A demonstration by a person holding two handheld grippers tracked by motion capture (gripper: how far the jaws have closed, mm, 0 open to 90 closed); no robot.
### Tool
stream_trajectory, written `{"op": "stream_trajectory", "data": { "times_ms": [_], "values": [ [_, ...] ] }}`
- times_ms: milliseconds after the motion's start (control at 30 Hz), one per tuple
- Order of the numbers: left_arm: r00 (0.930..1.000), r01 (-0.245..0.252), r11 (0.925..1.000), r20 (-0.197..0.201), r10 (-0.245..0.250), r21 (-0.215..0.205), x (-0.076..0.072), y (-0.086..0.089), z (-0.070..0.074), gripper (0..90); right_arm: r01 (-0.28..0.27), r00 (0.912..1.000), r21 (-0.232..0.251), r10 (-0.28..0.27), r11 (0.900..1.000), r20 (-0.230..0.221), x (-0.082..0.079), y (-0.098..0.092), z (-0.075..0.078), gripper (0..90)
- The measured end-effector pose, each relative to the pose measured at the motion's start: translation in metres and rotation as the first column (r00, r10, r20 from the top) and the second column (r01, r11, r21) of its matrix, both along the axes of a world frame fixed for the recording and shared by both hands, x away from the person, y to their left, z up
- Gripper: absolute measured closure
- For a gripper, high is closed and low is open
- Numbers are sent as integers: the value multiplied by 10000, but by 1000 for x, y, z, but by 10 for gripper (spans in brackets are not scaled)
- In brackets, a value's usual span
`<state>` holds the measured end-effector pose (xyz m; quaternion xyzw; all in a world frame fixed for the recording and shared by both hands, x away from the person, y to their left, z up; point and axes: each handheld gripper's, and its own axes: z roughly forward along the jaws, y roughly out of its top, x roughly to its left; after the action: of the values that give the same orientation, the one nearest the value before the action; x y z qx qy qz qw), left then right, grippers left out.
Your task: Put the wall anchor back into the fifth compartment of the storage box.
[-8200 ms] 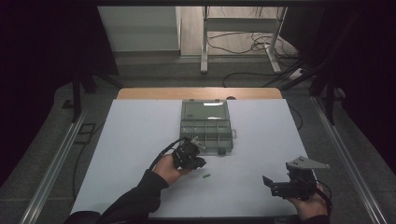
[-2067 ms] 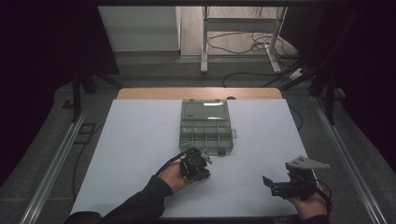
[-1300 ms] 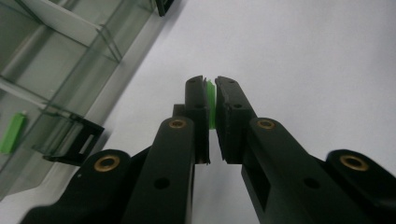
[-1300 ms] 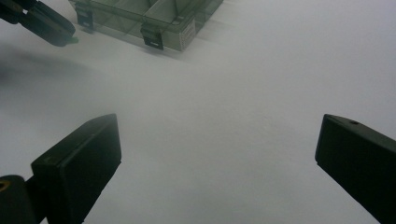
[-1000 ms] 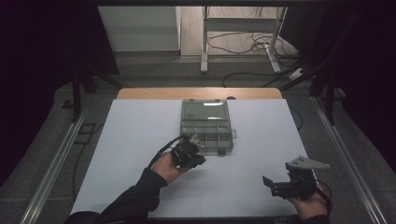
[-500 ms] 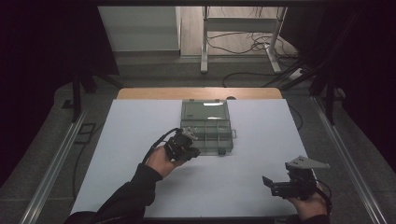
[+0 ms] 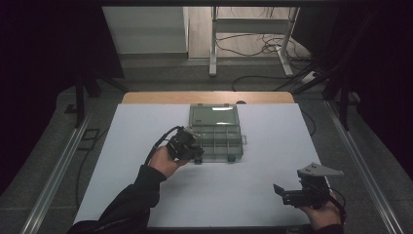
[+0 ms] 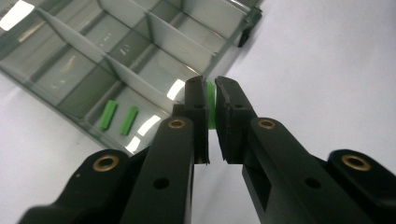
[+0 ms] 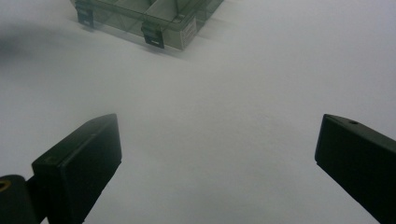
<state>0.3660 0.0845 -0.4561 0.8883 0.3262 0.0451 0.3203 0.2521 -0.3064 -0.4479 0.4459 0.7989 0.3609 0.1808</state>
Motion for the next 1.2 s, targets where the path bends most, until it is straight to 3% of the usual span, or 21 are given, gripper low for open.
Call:
{"op": "stream_trajectory", "data": {
  "times_ms": [733, 1000, 1200],
  "values": [
    [9967, -803, 9964, -59, 805, 271, 30, 12, -15, 839, -6, 10000, 8, 6, 10000, -26, 0, 0, 0, 10],
    [9963, -812, 9962, -264, 820, 301, 36, 10, -26, 810, -3, 10000, 13, 3, 10000, -25, 0, 0, 0, 11],
    [9955, -917, 9955, -236, 922, 246, 34, 12, -26, 770, 4, 10000, 14, -4, 10000, -6, 0, 0, 0, 10]
  ]
}}
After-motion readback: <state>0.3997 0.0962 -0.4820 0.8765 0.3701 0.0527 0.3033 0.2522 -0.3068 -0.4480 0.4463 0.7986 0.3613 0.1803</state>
